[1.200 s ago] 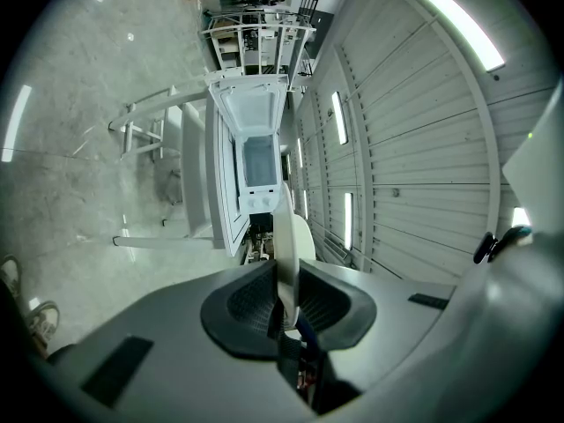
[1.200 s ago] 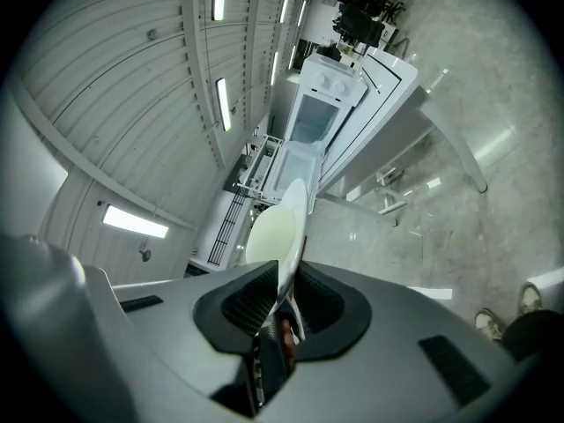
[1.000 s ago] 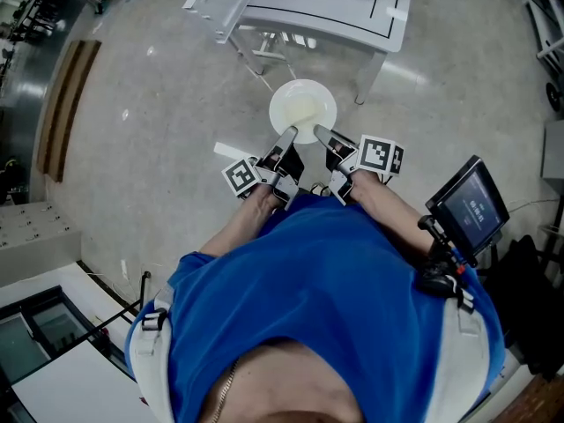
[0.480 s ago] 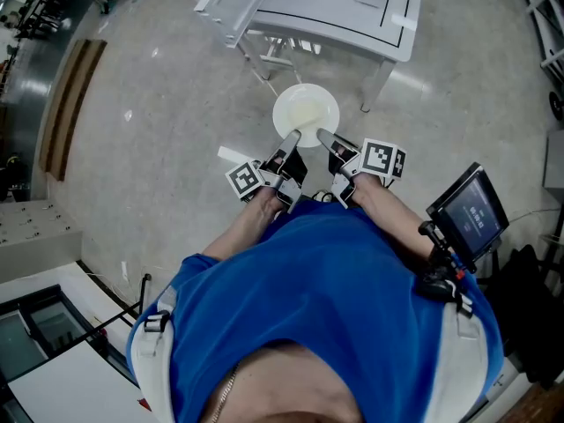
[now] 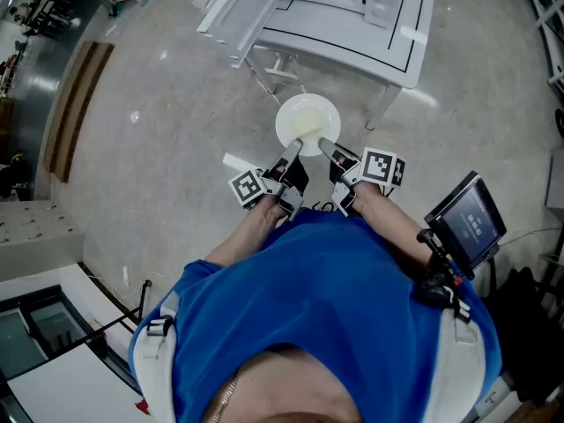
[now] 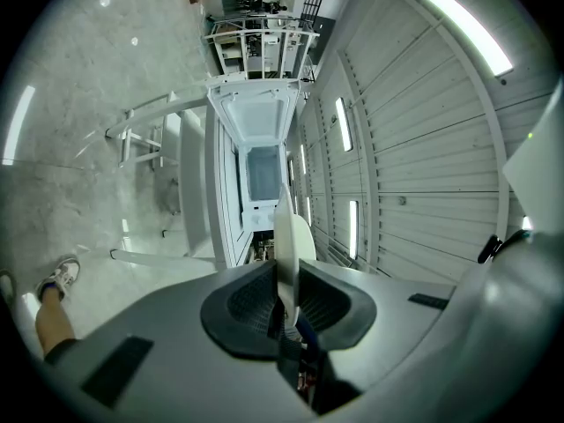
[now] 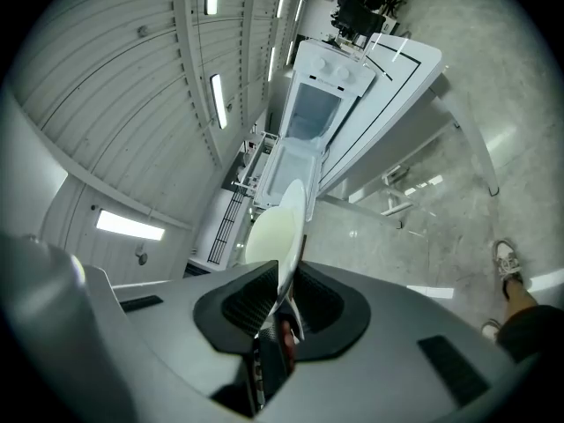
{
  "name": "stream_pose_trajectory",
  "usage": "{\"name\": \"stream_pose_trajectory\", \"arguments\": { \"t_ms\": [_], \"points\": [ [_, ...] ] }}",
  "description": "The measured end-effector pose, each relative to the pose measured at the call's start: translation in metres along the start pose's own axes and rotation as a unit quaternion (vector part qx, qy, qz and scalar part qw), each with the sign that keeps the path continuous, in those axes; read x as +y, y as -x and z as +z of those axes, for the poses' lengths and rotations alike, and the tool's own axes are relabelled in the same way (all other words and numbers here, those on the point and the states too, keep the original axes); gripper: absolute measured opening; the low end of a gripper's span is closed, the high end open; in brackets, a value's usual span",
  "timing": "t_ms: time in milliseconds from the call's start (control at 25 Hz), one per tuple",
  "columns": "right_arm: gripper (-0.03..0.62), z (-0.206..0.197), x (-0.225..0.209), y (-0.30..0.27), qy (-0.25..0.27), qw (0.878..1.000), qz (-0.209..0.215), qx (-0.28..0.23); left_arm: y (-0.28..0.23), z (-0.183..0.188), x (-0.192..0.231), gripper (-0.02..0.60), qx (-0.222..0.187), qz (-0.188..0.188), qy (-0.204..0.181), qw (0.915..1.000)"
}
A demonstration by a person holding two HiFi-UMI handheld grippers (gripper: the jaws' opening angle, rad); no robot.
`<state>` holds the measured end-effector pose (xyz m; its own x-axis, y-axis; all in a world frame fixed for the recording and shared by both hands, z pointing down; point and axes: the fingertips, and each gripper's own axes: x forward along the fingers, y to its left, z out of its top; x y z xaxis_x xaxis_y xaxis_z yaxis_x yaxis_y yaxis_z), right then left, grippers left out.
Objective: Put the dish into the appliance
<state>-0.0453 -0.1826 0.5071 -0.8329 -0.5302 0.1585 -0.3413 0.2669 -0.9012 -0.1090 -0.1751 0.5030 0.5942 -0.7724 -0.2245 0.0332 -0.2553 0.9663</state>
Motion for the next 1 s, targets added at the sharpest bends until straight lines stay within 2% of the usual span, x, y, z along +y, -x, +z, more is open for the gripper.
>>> {"name": "stream_pose_trajectory", "arguments": {
  "t_ms": [400,800,1000],
  "points": [
    [0.04,-0.005,-0.0041,0.006,-0.022,0.999,-0.026,-0.005,0.0021,-0.0058,0.0042,0.063,0.015,0.02,0.028,0.9993],
    [0.04,-0.0053,-0.0055,0.0069,-0.037,0.999,-0.035,-0.012,0.0001,-0.0058,0.005,0.063,0.027,0.032,0.038,0.9984],
    [0.04,-0.0068,-0.0062,0.0044,-0.031,0.999,-0.031,-0.007,0.0027,-0.0045,0.0073,0.063,0.019,0.029,0.035,0.9988]
  ]
}}
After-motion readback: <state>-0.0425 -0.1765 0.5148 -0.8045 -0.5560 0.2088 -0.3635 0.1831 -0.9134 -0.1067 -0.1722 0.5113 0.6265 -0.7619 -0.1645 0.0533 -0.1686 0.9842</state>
